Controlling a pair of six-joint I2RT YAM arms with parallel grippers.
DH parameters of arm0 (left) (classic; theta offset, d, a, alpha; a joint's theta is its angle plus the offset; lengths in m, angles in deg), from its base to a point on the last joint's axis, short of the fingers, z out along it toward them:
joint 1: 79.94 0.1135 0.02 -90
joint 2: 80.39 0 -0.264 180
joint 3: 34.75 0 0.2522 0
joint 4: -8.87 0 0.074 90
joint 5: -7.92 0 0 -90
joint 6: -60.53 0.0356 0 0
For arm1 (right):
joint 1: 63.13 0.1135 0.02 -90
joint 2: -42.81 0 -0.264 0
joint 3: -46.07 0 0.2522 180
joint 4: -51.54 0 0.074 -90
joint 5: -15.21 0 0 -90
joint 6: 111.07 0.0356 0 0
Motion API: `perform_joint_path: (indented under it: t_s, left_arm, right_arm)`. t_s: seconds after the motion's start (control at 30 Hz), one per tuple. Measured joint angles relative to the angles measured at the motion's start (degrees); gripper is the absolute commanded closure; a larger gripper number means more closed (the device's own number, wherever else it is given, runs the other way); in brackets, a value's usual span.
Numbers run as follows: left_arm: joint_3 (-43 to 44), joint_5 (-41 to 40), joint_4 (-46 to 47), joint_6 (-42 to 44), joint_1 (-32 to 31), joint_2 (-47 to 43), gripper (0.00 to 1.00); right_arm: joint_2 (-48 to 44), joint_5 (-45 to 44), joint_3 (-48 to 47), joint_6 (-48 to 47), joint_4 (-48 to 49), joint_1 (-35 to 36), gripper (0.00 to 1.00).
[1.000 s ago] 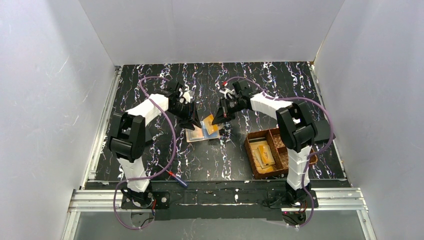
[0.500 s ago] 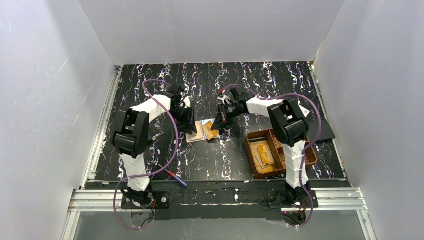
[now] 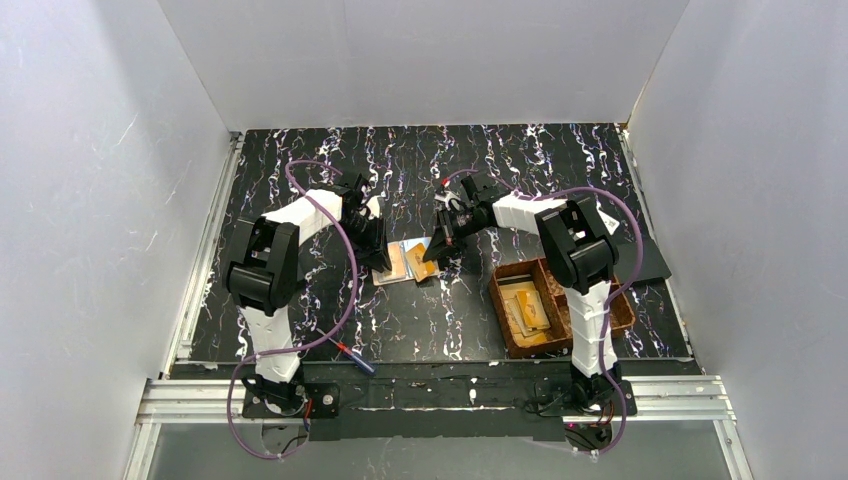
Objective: Put the credit cards into the card holder
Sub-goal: Insert the credit card into the card holder.
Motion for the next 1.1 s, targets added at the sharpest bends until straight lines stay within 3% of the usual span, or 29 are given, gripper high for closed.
perform_joint_path:
  t_s: [1.1]
  left_arm:
    - [0.3,-0.1,-0.6,0.6,0.0,0.3,0.76]
  right_arm:
    - [-0.5,0.9,0.1,0.4,2.5,0.8,0.99]
